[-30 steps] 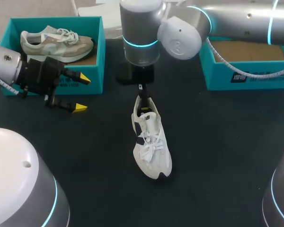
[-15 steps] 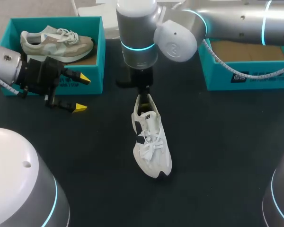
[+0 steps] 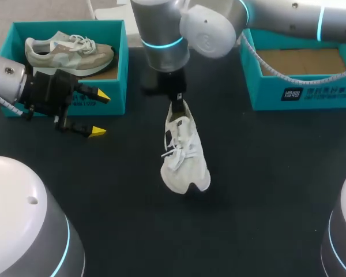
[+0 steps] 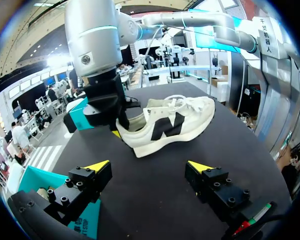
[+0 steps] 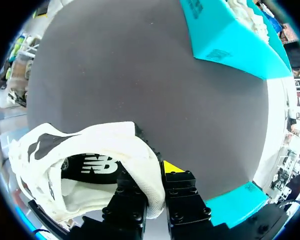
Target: Take the shoe out of the shoebox, open the shoe tongue, remove and reinsert the insole, then place the shoe into the shoebox
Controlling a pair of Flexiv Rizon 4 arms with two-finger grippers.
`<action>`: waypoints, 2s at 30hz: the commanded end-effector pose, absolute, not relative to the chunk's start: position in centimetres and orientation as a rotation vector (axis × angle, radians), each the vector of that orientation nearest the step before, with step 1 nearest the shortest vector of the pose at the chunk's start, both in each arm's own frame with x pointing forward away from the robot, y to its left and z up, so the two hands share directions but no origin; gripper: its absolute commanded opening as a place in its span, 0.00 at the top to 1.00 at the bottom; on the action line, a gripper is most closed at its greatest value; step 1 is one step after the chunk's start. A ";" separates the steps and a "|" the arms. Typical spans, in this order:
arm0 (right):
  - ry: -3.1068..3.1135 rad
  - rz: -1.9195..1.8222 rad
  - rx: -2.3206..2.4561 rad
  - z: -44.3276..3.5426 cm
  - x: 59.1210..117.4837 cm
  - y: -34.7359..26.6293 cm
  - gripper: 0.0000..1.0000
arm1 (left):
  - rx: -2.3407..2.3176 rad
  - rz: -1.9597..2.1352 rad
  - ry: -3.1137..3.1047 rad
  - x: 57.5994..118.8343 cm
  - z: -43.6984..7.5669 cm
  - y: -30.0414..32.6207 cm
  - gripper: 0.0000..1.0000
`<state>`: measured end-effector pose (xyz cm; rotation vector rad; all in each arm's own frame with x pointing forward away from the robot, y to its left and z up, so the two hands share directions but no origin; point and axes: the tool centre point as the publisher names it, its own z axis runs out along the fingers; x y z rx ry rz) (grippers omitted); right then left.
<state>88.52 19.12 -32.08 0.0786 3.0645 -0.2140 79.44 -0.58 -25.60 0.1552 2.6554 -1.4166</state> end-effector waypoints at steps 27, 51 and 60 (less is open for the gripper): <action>2.877 -0.289 0.030 -15.5 91.6 12.6 1.00 | 0.155 -1.412 2.658 79.3 -25.6 -0.5 0.00; 2.834 -0.381 0.047 -13.5 98.0 -3.5 1.00 | 0.155 -1.412 2.658 79.3 -25.6 -0.5 0.00; 2.823 -0.303 -0.157 -14.6 101.6 -8.7 1.00 | 0.155 -1.412 2.658 79.3 -25.6 -0.5 0.00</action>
